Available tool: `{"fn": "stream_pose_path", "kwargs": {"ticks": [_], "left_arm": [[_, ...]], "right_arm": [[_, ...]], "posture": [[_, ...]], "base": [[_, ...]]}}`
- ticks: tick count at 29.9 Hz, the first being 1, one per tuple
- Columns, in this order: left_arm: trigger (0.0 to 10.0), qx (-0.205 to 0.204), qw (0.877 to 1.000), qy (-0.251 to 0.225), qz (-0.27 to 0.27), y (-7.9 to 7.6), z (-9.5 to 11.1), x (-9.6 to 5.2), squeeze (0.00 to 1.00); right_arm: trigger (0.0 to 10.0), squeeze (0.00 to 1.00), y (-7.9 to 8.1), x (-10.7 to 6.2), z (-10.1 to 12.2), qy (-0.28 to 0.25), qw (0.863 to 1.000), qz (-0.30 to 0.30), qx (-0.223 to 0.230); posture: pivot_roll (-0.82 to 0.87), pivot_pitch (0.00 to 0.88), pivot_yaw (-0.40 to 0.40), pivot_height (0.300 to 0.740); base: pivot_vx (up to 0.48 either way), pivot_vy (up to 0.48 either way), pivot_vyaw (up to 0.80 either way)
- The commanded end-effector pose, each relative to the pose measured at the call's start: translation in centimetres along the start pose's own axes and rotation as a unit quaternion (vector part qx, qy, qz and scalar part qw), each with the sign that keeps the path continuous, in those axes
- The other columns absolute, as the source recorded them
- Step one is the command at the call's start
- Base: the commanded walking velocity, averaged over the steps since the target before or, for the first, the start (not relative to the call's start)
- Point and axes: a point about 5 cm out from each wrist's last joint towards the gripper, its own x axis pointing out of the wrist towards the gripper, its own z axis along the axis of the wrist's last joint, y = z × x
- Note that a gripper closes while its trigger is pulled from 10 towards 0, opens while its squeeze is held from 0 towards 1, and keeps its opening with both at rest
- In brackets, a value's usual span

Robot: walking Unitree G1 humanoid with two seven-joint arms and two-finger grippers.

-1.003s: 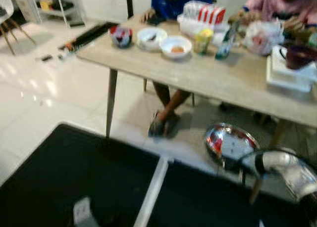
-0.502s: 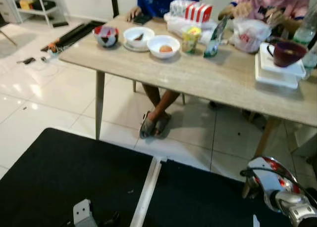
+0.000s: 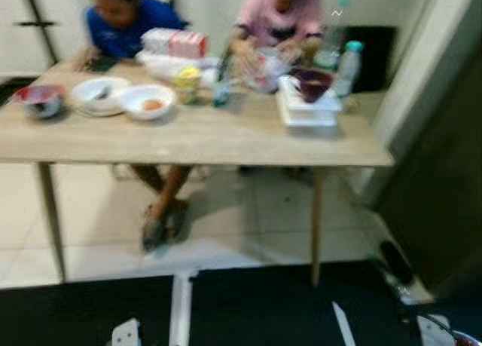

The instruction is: Restocking fridge

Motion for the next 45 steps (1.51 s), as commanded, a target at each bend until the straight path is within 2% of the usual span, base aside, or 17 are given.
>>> {"fn": "stream_pose_path", "kwargs": {"ticks": [1, 3, 9, 10, 11, 13, 17, 19, 22, 25, 29, 33, 37, 39, 41, 43, 45], "left_arm": [[10.0, 0.027, 1.0, 0.015, 0.001, 0.0, -0.4, 0.0, 0.0], [10.0, 0.049, 0.999, 0.017, 0.011, 0.3, -0.1, -0.1, 0.0], [10.0, 0.065, 0.997, 0.009, 0.027, 1.1, 0.8, -0.2, 0.0], [10.0, 0.073, 0.997, 0.005, 0.033, 1.8, 1.5, -0.4, 0.0], [10.0, 0.073, 0.997, 0.005, 0.033, 1.8, 1.5, -0.4, 0.0], [10.0, 0.084, 0.995, -0.003, 0.044, 2.7, 2.3, -0.6, 0.0], [10.0, 0.072, 0.996, -0.013, 0.051, 3.1, 2.7, -0.7, 0.0], [10.0, 0.054, 0.997, -0.021, 0.053, 3.2, 2.8, -0.8, 0.0], [10.0, 0.068, 0.996, -0.006, 0.049, 3.0, 2.5, -0.7, 0.0], [10.0, 0.073, 0.996, -0.005, 0.044, 2.8, 2.8, -0.6, 0.0], [10.0, 0.057, 0.997, -0.023, 0.043, 2.5, 3.6, -0.3, 0.0], [10.0, 0.035, 0.998, -0.021, 0.057, 2.6, 2.7, -0.4, 0.0], [10.0, 0.017, 0.998, -0.016, 0.058, 2.3, 1.9, -0.4, 0.0], [10.0, 0.015, 0.999, 0.006, 0.051, 1.8, 0.3, -0.5, 0.0], [10.0, 0.009, 0.999, 0.011, 0.053, 1.5, -0.1, -0.5, 0.0], [10.0, 0.008, 0.999, 0.01, 0.051, 1.4, 0.0, -0.4, 0.0], [10.0, 0.011, 0.999, -0.006, 0.049, 1.3, 1.1, -0.1, 0.0]], "right_arm": [[10.0, 0.0, 0.0, 0.0, 0.9, -0.015, 1.0, -0.009, 0.001], [10.0, 0.0, 0.0, 0.0, 1.0, -0.017, 1.0, -0.014, 0.009], [10.0, 0.0, -0.1, 0.0, 1.5, -0.027, 0.999, -0.027, 0.019], [10.0, 0.0, 0.1, 0.1, 1.5, -0.029, 0.999, -0.029, 0.019], [10.0, 0.0, 0.1, 0.1, 1.5, -0.029, 0.999, -0.029, 0.019], [10.0, 0.0, 1.0, 0.1, 1.2, -0.025, 1.0, -0.017, -0.002], [10.0, 0.0, 1.3, 0.1, 1.1, -0.022, 0.999, -0.01, -0.023], [10.0, 0.0, 0.8, 0.1, 1.4, -0.025, 0.999, -0.013, -0.029], [10.0, 0.0, -0.1, 0.0, 3.1, -0.047, 0.998, -0.032, -0.024], [10.0, 0.0, 0.0, 0.0, 3.7, -0.055, 0.998, -0.034, -0.01], [10.0, 0.0, 1.2, 0.1, 4.2, -0.064, 0.998, -0.017, -0.013], [10.0, 0.0, 4.3, 0.0, 3.0, -0.05, 0.996, 0.025, -0.076], [10.0, 0.0, 4.8, 0.0, 2.9, -0.051, 0.993, 0.034, -0.105], [10.0, 0.0, 5.1, 0.0, 3.4, -0.063, 0.989, 0.047, -0.125], [10.0, 0.0, 4.9, 0.0, 3.5, -0.067, 0.988, 0.049, -0.133], [10.0, 0.0, 4.7, 0.0, 3.4, -0.064, 0.989, 0.046, -0.126], [10.0, 0.0, 4.7, 0.0, 3.3, -0.06, 0.992, 0.05, -0.097]], "posture": [[-0.01, 0.0, -0.015, 0.74], [-0.02, 0.0, 0.001, 0.74], [-0.02, 0.0, 0.026, 0.74], [-0.01, 0.0, 0.028, 0.74], [-0.01, 0.0, 0.028, 0.74], [0.0, 0.0, 0.019, 0.74], [0.01, 0.0, 0.019, 0.74], [0.02, 0.0, 0.032, 0.74], [0.01, 0.013, 0.043, 0.74], [-0.02, 0.005, 0.035, 0.74], [0.0, 0.02, 0.032, 0.74], [0.0, 0.012, 0.024, 0.74], [-0.02, 0.015, 0.036, 0.74], [-0.02, 0.011, 0.042, 0.74], [-0.02, 0.024, 0.038, 0.74], [0.0, 0.01, 0.023, 0.74], [0.02, 0.017, 0.004, 0.74]], "base": [[0.0, 0.0, -0.78], [0.0, 0.0, -0.78], [0.0, 0.0, -0.78], [0.0, 0.0, -0.78], [0.0, 0.0, -0.78], [0.0, 0.0, -0.78], [0.0, 0.0, -0.78], [0.0, 0.0, -0.78], [0.0, 0.0, -0.79], [0.0, 0.0, -0.79], [0.0, 0.0, -0.79], [0.0, 0.0, -0.79], [0.0, 0.0, -0.79], [0.0, 0.0, -0.78], [0.0, 0.0, 0.0], [0.0, 0.0, 0.0], [0.0, 0.0, 0.0]]}}
